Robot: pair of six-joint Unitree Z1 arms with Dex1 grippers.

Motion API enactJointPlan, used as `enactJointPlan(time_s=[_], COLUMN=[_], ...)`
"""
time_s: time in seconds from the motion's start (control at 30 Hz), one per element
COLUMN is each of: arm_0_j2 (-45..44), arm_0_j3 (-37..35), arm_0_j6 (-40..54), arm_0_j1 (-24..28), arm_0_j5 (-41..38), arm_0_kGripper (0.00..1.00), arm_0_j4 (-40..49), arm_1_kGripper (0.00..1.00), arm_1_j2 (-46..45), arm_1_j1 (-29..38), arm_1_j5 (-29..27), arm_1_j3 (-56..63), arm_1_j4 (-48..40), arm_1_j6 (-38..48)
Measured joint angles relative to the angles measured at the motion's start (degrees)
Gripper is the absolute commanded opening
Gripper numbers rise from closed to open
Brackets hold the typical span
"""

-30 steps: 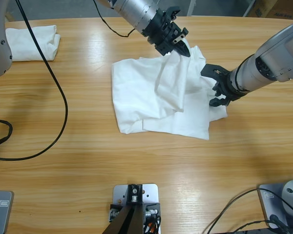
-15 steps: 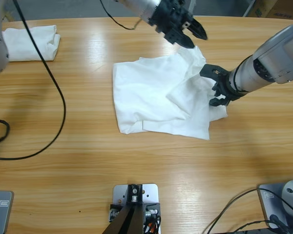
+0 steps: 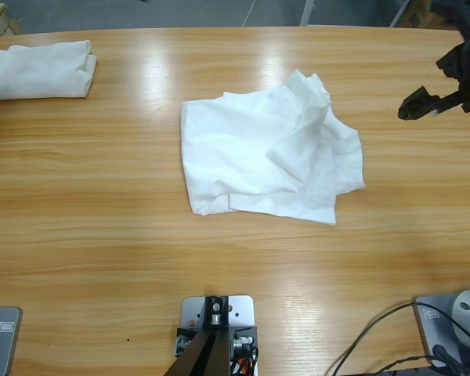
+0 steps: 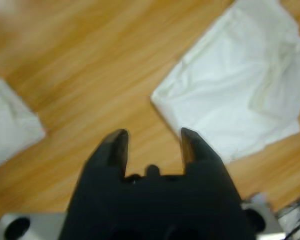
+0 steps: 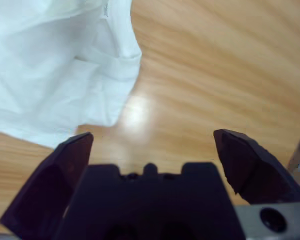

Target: Fold clothes

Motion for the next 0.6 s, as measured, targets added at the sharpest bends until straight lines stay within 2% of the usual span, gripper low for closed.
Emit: enactJointPlan(time_s=[0.1,0.23,0.37,0.4,0.43,0.5,0.6], arm_0_j2=[-6.44,-13.86,-17.11,-17.75,-18.43,-20.13,-22.53], arm_0_j3=[15.01,37.61,49.93,52.81,55.69,62.04,69.92], arm_0_j6=[1.44,1.55,1.55,1.55,1.55,1.47,1.45], arm_0_j1=[0.09,0.70,0.76,0.76,0.76,0.77,1.11], arm_0_j5=[3.10,3.76,1.99,1.03,0.11,-1.54,-3.84], arm_0_kGripper=[0.398,0.398,0.398,0.399,0.401,0.402,0.398], arm_0_j4=[-1.61,-15.37,-26.30,-29.17,-32.09,-38.57,-46.24], arm_1_kGripper=[0.996,1.000,0.999,0.948,0.713,0.011,0.000], arm_1_j2=[1.24,4.69,9.81,11.30,12.70,16.17,23.66], arm_1_j1=[2.54,10.38,16.91,17.87,18.66,19.30,19.75], arm_1_j5=[0.21,-2.89,-3.96,-3.96,-3.95,-3.87,-3.73], arm_1_j3=[-1.57,-4.99,-7.81,-9.09,-10.80,-16.71,-31.18], arm_1_j4=[1.68,1.90,0.21,0.13,0.19,1.96,9.11], arm_1_j6=[5.05,8.55,12.05,13.37,14.45,15.03,5.42])
